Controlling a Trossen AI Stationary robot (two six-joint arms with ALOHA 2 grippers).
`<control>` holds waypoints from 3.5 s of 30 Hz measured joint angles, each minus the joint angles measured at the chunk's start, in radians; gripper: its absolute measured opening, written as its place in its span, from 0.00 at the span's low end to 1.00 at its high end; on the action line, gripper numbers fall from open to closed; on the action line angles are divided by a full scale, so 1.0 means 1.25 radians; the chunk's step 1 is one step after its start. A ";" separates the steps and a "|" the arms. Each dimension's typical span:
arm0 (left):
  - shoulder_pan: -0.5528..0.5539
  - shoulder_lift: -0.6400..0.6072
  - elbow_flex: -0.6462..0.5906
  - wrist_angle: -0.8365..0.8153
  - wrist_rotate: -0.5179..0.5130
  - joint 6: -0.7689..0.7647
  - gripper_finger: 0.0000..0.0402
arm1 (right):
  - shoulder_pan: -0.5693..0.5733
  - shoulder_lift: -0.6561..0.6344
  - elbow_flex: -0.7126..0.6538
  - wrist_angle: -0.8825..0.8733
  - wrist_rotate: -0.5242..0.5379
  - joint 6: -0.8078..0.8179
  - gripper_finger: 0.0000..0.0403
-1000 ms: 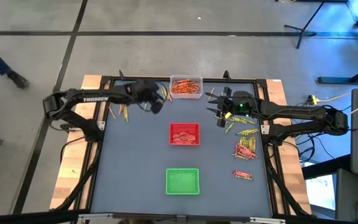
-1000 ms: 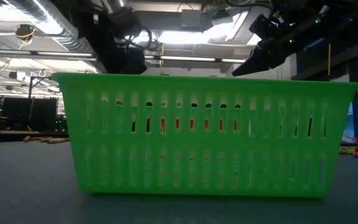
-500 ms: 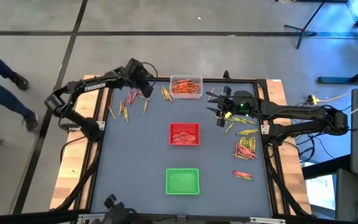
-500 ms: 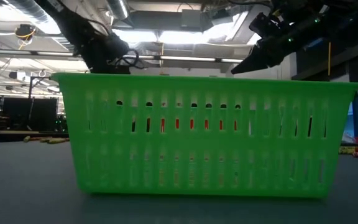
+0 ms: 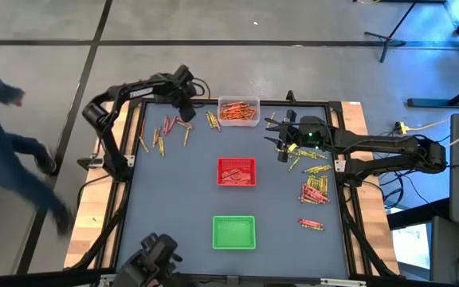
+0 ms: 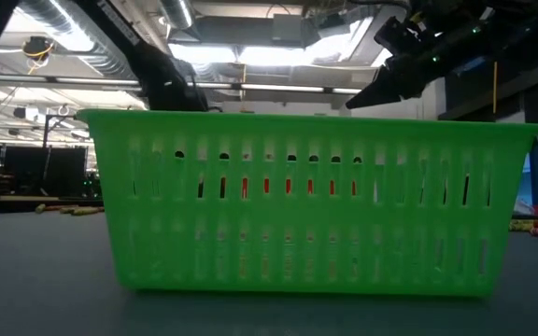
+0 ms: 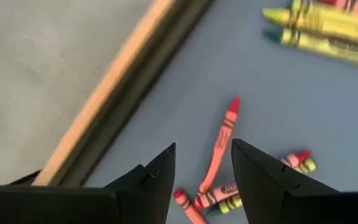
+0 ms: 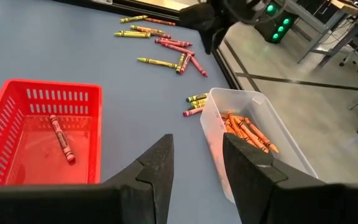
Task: Sort crayons
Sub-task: Put the red crayon into the red bin
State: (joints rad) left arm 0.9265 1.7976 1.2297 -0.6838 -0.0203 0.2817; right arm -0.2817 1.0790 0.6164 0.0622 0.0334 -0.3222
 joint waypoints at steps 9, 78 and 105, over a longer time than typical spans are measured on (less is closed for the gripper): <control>0.010 0.056 -0.002 0.003 0.033 0.055 0.35 | 0.000 0.000 -0.006 0.014 0.000 -0.006 0.34; -0.655 -0.006 0.206 0.047 0.030 -0.078 0.02 | 0.000 0.000 -0.007 0.013 0.000 -0.007 0.34; -0.662 0.058 0.203 0.028 -0.016 -0.241 0.25 | 0.000 0.000 -0.008 0.008 -0.015 0.002 0.34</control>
State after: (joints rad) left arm 0.0989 1.8698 1.4829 -0.6482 -0.0407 -0.0195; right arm -0.2817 1.0786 0.6067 0.0718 0.0146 -0.3199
